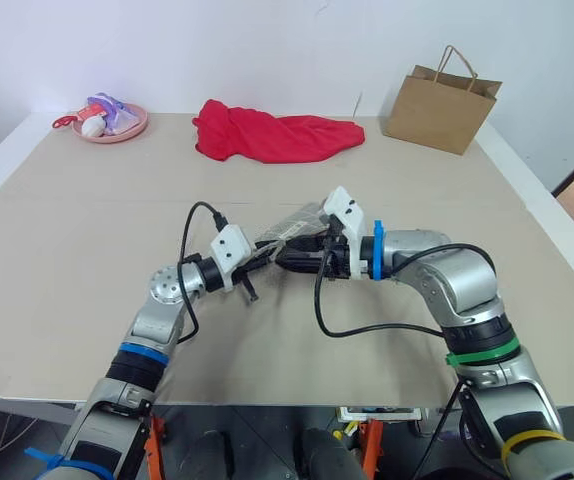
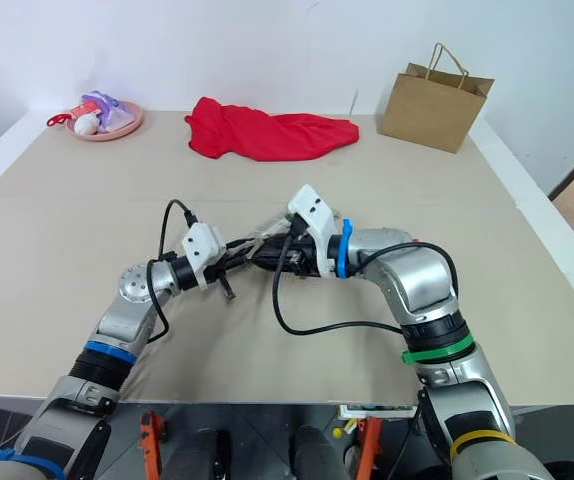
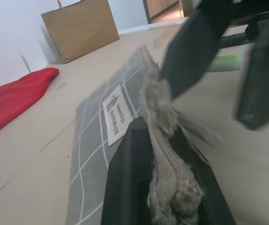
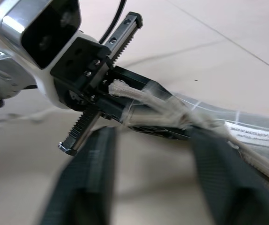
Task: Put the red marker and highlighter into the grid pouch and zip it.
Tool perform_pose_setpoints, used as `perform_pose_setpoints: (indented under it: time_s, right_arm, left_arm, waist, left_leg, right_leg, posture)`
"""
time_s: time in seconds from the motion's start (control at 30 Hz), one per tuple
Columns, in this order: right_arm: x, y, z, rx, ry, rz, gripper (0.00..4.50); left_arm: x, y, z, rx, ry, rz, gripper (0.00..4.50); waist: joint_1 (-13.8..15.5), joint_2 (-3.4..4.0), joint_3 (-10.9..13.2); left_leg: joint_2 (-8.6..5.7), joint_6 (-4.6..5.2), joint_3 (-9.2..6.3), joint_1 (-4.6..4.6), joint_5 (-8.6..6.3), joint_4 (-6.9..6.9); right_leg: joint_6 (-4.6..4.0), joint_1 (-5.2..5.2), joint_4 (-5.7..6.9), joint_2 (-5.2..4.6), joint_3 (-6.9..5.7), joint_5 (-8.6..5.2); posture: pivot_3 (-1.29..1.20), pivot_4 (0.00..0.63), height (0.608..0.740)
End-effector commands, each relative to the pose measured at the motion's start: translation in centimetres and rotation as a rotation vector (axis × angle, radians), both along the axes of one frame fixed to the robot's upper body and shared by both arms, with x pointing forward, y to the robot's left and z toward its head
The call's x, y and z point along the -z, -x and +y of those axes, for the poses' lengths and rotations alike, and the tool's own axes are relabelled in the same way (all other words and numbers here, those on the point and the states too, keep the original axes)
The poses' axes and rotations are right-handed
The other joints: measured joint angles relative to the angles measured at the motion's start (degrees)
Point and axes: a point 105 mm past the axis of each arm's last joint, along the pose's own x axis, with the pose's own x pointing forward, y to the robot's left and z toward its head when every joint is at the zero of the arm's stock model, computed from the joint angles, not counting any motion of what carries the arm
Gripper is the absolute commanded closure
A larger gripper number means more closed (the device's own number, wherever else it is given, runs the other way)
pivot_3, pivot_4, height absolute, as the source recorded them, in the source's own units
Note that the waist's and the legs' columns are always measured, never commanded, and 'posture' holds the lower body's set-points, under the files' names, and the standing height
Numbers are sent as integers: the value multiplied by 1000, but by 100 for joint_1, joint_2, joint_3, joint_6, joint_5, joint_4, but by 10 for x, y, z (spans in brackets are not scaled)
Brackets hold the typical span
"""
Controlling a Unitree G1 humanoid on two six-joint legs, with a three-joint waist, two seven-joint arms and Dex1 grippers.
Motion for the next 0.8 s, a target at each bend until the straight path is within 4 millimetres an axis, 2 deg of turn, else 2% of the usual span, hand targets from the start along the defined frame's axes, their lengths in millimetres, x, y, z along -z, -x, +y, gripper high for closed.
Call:
perform_pose_setpoints:
  time_s: [0.03,0.1,0.23,0.3,0.37,0.47,0.57,0.8]
  right_arm:
    - [-10,-3,-24,61,5,-10,33]
    - [-17,8,-36,43,-8,-8,33]
    - [-42,47,-78,18,-23,-60,33]
    - [-46,52,-98,71,-3,-90,33]
    - [-53,38,-137,280,37,-165,33]
    - [-58,18,-185,566,88,-230,33]
    - [-43,7,-221,804,159,-212,33]
    - [7,11,-241,947,273,-115,33]
  left_arm:
    - [-13,1,-2,14,13,-53,4500]
    - [-13,2,-2,14,15,-54,4500]
    - [-13,4,1,8,20,-54,4500]
    - [-12,5,2,4,21,-53,4500]
    - [-11,6,2,2,23,-51,4500]
    - [-11,7,2,4,25,-49,4500]
    - [-11,8,1,13,32,-48,4500]
    - [-12,9,-2,23,38,-52,4500]
  waist:
    - [1,0,0]
    - [21,0,0]
    - [115,0,1]
    - [124,0,0]
    - [105,0,0]
    - [79,0,0]
    - [75,0,1]
    - [73,2,-1]
  left_leg:
    - [0,0,1,0,0,0]
    - [-1,0,0,-1,0,0]
    - [-10,2,-3,-13,-3,-4]
    - [-11,5,-4,-11,-9,-4]
    - [-9,4,-5,-4,-9,-3]
    - [-7,5,-2,5,-3,-2]
    - [-6,16,-1,9,14,-2]
    - [-9,16,2,7,21,-7]
  right_leg:
    - [0,0,0,0,1,0]
    - [1,1,-1,-2,0,-1]
    - [5,-1,-9,-14,-7,-9]
    - [7,0,-10,-14,-6,-14]
    - [6,4,-10,-11,-5,-13]
    - [9,6,-9,-6,1,-13]
    - [34,7,-8,-4,4,-14]
    - [39,6,-8,-4,13,-11]
  posture:
    - [0,150,740]
    - [0,150,740]
    - [0,150,740]
    - [0,150,740]
    - [0,150,740]
    - [0,150,740]
    - [0,150,740]
    - [0,150,740]
